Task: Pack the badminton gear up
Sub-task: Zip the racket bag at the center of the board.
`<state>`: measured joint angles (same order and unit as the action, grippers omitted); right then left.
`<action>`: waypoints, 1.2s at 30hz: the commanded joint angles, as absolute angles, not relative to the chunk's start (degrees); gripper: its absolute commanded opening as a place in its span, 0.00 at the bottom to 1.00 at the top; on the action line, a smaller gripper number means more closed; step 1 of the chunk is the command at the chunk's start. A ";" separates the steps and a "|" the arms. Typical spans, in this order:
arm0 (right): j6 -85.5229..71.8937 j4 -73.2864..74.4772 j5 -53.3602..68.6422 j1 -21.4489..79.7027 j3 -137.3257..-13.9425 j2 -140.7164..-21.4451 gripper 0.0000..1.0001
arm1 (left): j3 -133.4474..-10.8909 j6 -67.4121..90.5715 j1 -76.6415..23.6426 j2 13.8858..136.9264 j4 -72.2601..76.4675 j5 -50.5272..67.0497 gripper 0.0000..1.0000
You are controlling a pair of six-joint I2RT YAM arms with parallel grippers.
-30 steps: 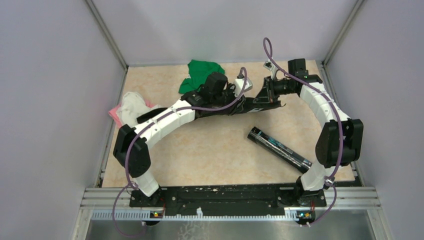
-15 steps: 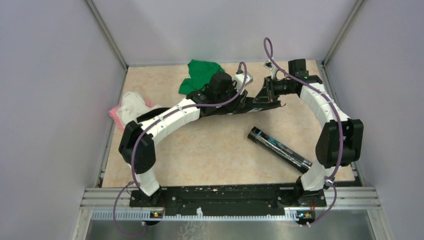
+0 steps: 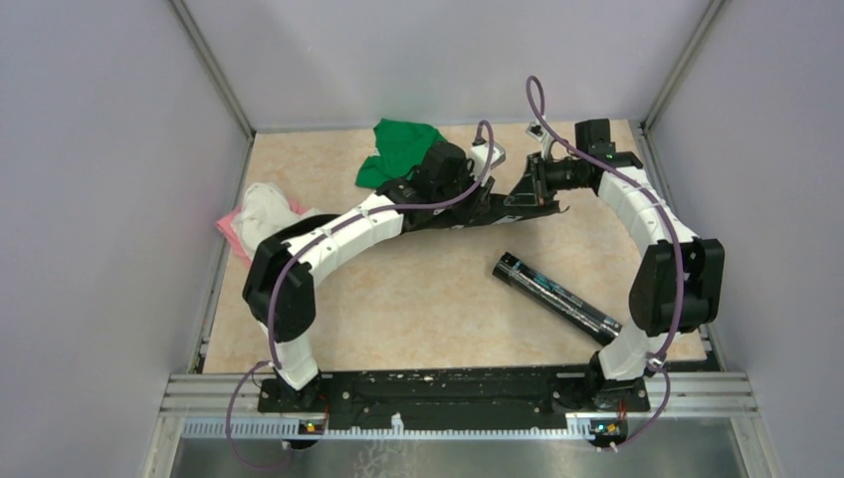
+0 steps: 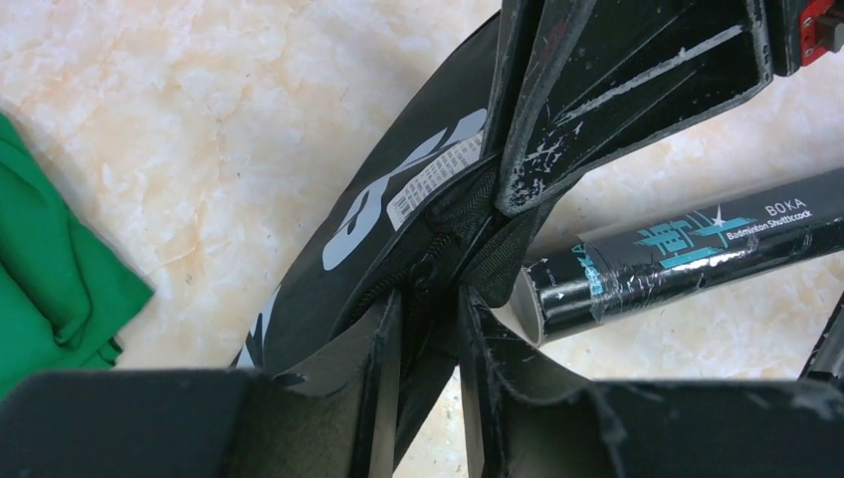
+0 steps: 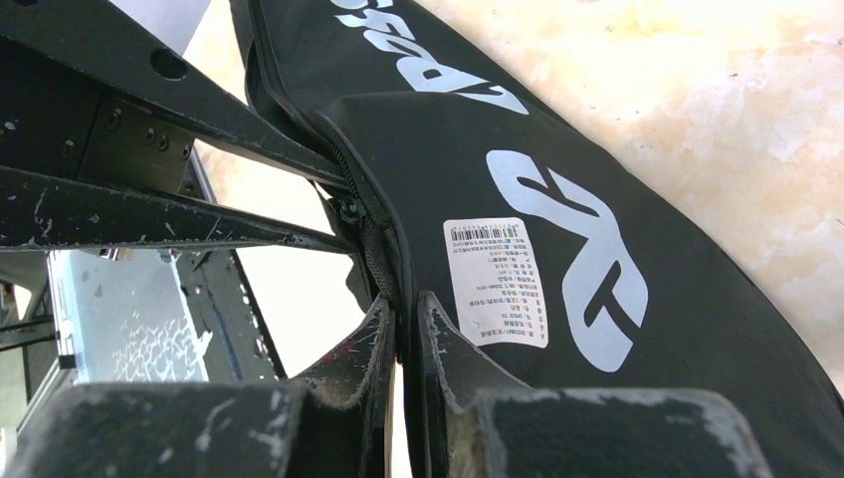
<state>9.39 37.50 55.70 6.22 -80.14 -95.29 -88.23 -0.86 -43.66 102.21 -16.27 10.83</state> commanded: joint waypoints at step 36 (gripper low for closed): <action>10.61 36.94 54.61 5.48 -79.45 -91.74 0.00 | -87.58 6.69 -41.92 102.05 -12.43 9.93 0.30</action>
